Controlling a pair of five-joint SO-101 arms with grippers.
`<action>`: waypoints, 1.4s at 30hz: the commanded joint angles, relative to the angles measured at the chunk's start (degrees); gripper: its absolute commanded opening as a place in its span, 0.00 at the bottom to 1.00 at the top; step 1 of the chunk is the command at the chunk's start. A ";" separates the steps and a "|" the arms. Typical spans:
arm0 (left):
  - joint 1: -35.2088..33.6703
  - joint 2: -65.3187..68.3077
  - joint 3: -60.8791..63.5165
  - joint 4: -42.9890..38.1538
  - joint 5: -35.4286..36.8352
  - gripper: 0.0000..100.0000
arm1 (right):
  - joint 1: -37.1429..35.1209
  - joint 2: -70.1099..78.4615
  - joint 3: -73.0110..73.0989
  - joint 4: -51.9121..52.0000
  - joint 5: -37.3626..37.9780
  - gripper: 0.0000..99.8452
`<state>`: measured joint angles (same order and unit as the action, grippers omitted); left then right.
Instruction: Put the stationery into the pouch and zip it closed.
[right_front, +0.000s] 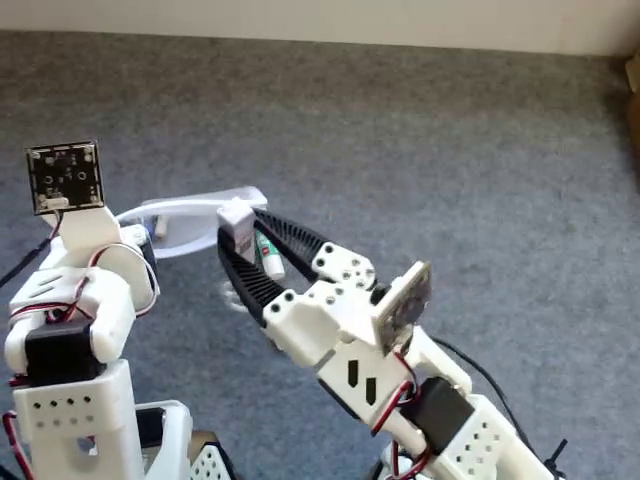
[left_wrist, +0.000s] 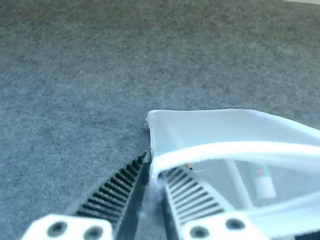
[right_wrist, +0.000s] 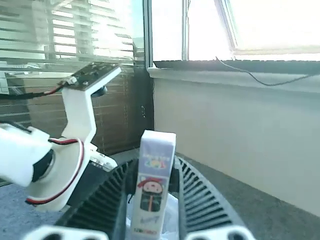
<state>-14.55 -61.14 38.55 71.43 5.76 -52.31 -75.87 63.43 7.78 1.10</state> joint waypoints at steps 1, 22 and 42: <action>1.71 -1.19 -1.19 -0.35 -0.53 0.01 | -1.89 -1.01 0.92 -6.46 2.99 0.00; 1.71 -1.10 -0.13 -0.35 -0.44 0.01 | -1.54 12.97 0.92 -29.32 4.84 0.00; 1.71 -1.10 -0.13 -0.35 -0.44 0.01 | -1.45 33.19 1.10 -39.78 4.57 0.00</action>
<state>-14.11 -61.14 38.90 71.43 5.76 -53.71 -42.99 65.63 -30.20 5.23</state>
